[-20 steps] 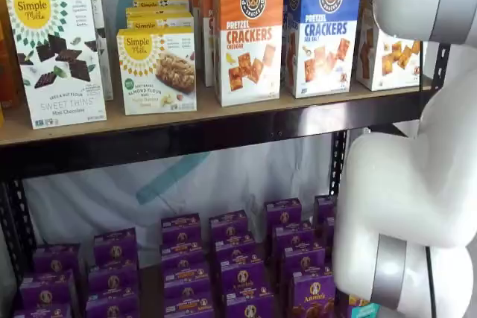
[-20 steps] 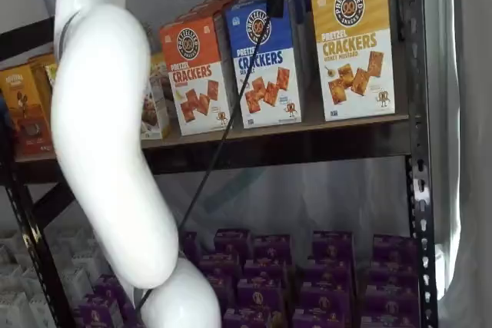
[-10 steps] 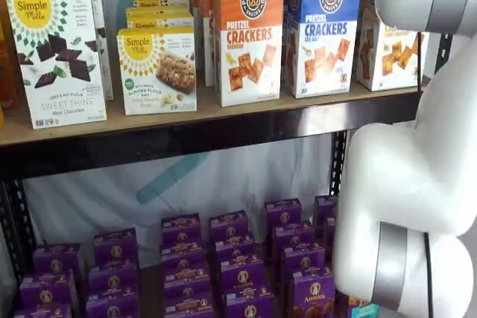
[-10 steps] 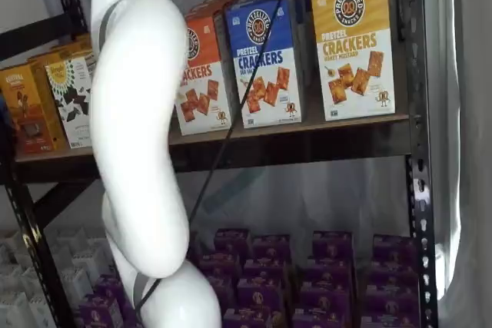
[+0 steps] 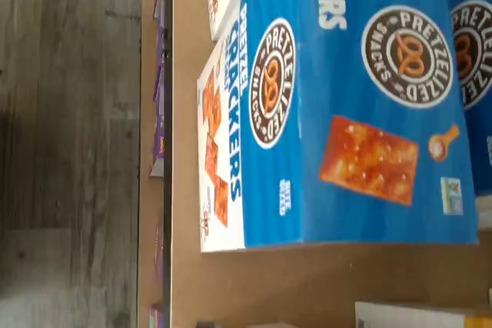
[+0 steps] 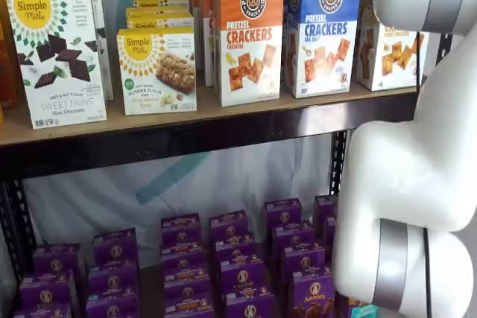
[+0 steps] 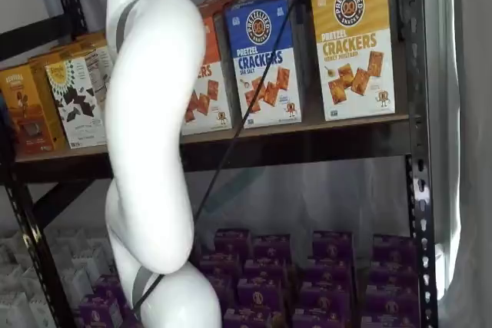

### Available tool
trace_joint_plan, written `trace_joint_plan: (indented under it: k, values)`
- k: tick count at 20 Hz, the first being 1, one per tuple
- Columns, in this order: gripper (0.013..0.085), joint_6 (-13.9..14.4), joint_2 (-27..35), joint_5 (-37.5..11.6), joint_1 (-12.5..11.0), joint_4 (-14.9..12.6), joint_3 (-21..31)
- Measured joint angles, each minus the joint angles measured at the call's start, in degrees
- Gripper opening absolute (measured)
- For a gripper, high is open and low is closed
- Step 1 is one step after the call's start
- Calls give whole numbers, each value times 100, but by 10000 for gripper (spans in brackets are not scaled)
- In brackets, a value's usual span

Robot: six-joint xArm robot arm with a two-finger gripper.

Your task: Retrieve the yellow and white box located on the top shelf, the sixth one from the left

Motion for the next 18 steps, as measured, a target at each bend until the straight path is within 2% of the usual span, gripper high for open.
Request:
trace_joint_plan:
  k: [11, 18]
  values:
    - [850, -110, 235, -229, -8, -47, 29]
    - [850, -185, 639, 164, 108, -559, -547]
